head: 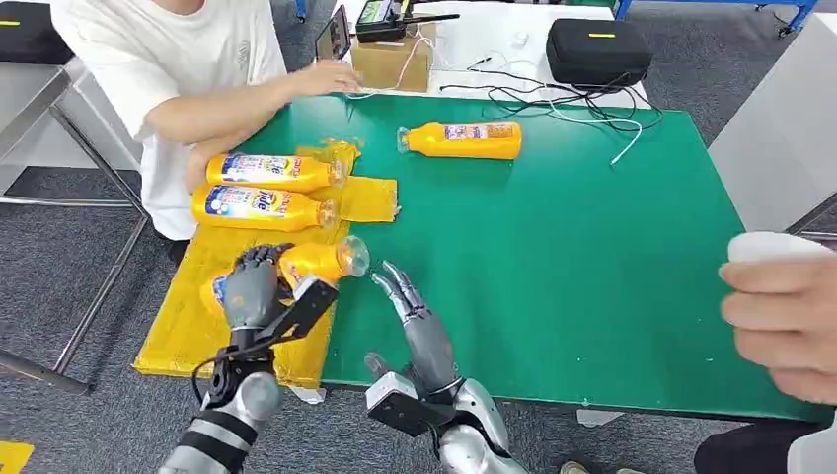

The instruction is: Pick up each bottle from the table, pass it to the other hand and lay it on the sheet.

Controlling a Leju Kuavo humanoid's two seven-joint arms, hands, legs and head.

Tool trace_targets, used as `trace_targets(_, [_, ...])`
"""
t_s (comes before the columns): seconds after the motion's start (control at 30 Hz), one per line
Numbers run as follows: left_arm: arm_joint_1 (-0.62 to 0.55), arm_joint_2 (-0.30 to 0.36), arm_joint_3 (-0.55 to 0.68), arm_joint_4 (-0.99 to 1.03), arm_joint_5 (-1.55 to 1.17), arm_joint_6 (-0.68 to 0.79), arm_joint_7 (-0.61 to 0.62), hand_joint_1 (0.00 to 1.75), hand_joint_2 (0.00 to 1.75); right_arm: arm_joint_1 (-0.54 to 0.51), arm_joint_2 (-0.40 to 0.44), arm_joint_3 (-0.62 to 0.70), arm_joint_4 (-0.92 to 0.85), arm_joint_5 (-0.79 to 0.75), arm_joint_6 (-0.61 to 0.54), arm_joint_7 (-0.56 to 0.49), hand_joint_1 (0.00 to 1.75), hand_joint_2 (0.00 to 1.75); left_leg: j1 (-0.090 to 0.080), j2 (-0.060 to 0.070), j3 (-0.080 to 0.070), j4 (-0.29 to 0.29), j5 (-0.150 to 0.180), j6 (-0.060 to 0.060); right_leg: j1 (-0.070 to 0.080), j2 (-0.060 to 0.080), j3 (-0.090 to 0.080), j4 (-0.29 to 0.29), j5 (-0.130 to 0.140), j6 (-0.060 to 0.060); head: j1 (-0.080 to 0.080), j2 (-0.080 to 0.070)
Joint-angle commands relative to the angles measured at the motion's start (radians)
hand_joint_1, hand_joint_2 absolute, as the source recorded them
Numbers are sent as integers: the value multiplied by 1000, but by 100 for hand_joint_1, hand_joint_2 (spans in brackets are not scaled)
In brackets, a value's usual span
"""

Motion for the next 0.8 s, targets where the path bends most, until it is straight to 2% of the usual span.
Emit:
trace_targets(0.03, [-157,60,21,235,-200,-59,118,175,175,-12,16,-46,49,-7,35,-2,0,0,1,-1,4,-1,-1,-1,1,-1,5,-1,-1,-2,0,0])
trace_targets(0.13, [-295,94,9,411,-258,-213,167,175,175,-5,29,-65,35,-22,57,-5,0,0,2,-3,1,0,0,-2,2,-3,3,0,-1,-2,0,0])
trace_targets(0.2, [-344,98,24,489,-247,-269,160,175,175,1,34,-71,30,-30,69,-5,0,0,2,-4,1,1,1,-2,2,-3,2,1,-1,-2,1,0])
trace_targets(0.37, [-378,96,19,595,-246,-373,145,175,175,13,32,-86,42,-47,72,-12,0,0,2,-1,3,0,1,-3,2,-1,4,0,0,-3,0,0])
trace_targets(0.43, [-388,98,-19,647,-273,-449,155,175,175,11,33,-93,50,-54,86,-18,0,0,2,-2,3,-1,1,-2,2,-2,4,0,-1,-2,0,0])
trace_targets(0.47, [-390,98,-32,659,-285,-460,163,161,175,8,34,-94,53,-55,89,-20,0,0,1,-2,2,0,1,-1,1,-2,3,0,-1,-1,0,0])
trace_targets(0.57, [-401,91,-41,700,-286,-505,165,5,175,-4,40,-90,67,-58,97,-25,0,0,1,-2,4,-1,0,-2,1,-1,5,0,-1,-2,0,0])
trace_targets(0.6, [-404,88,-37,708,-273,-523,153,0,175,-6,42,-89,71,-61,98,-27,0,0,0,-4,3,-1,1,-2,0,-1,5,0,0,-1,0,0])
trace_targets(0.8, [-416,81,0,711,-184,-610,87,0,175,-16,41,-88,96,-69,97,-35,0,0,0,-1,9,-2,2,-2,0,1,9,-1,1,-2,0,0])
